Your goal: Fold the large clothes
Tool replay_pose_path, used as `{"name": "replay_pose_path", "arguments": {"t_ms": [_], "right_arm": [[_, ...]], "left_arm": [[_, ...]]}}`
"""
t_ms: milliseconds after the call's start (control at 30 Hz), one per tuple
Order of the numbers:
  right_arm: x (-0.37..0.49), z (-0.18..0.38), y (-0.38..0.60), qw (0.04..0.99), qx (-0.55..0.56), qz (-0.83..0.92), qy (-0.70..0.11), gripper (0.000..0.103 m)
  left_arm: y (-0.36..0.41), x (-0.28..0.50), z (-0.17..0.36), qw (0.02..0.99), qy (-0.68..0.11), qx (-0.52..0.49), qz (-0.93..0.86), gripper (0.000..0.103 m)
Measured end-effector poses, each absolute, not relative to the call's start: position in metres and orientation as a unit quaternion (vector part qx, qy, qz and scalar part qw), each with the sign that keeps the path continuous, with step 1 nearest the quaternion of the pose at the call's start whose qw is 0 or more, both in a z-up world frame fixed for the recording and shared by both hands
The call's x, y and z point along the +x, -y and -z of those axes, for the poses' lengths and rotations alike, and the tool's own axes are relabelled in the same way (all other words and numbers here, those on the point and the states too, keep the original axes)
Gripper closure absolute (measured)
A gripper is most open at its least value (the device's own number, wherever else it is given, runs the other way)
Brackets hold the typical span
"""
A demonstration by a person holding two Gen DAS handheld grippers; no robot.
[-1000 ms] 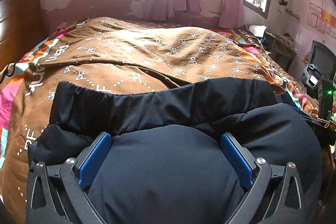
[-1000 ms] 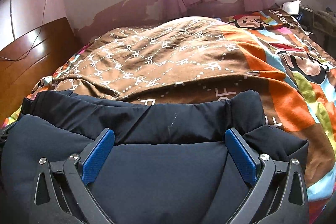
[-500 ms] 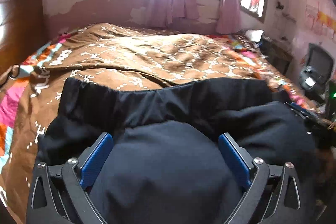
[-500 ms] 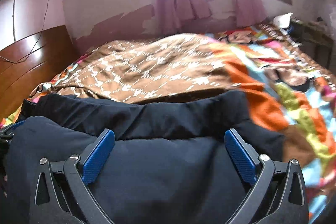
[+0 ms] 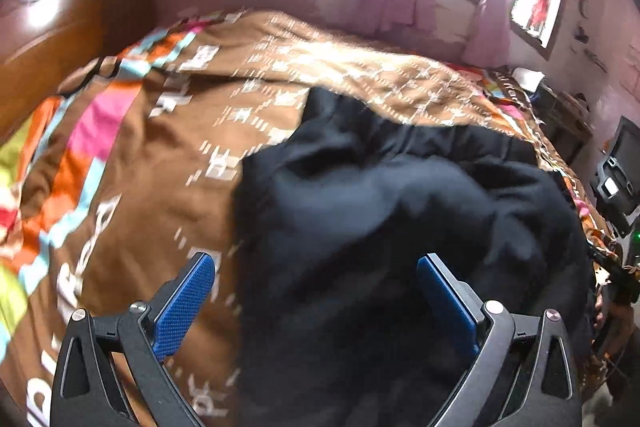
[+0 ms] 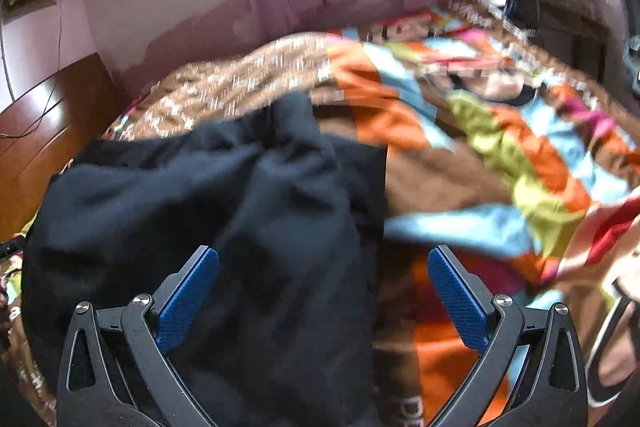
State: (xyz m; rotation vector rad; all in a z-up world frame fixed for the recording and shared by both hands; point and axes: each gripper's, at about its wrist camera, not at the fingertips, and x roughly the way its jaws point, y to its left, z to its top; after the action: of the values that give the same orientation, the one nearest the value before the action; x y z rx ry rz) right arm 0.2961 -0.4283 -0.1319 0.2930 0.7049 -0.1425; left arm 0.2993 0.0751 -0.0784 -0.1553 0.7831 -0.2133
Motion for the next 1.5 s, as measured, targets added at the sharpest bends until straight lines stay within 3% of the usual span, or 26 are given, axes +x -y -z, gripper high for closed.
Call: {"name": "replay_pose_path", "arguments": {"t_ms": [133, 333, 533, 1100, 1500], "right_arm": [[0.309, 0.167, 0.438, 0.898, 0.189, 0.032, -0.396, 0.001], [0.315, 0.199, 0.464, 0.872, 0.292, -0.018, -0.392, 0.001], [0.318, 0.204, 0.459, 0.880, 0.277, -0.011, -0.385, 0.001], [0.314, 0.206, 0.455, 0.884, 0.278, -0.009, -0.376, 0.001], [0.315, 0.209, 0.462, 0.866, 0.301, -0.046, -0.396, 0.001]], "left_arm": [[-0.089, 0.297, 0.105, 0.901, -0.410, -0.087, 0.116, 0.001], [-0.095, 0.309, 0.131, 0.883, -0.415, -0.129, 0.177, 0.000], [-0.108, 0.322, 0.149, 0.863, -0.410, -0.197, 0.221, 0.000], [-0.114, 0.341, 0.153, 0.851, -0.420, -0.199, 0.245, 0.000], [-0.135, 0.345, 0.150, 0.857, -0.377, -0.250, 0.247, 0.000]]}}
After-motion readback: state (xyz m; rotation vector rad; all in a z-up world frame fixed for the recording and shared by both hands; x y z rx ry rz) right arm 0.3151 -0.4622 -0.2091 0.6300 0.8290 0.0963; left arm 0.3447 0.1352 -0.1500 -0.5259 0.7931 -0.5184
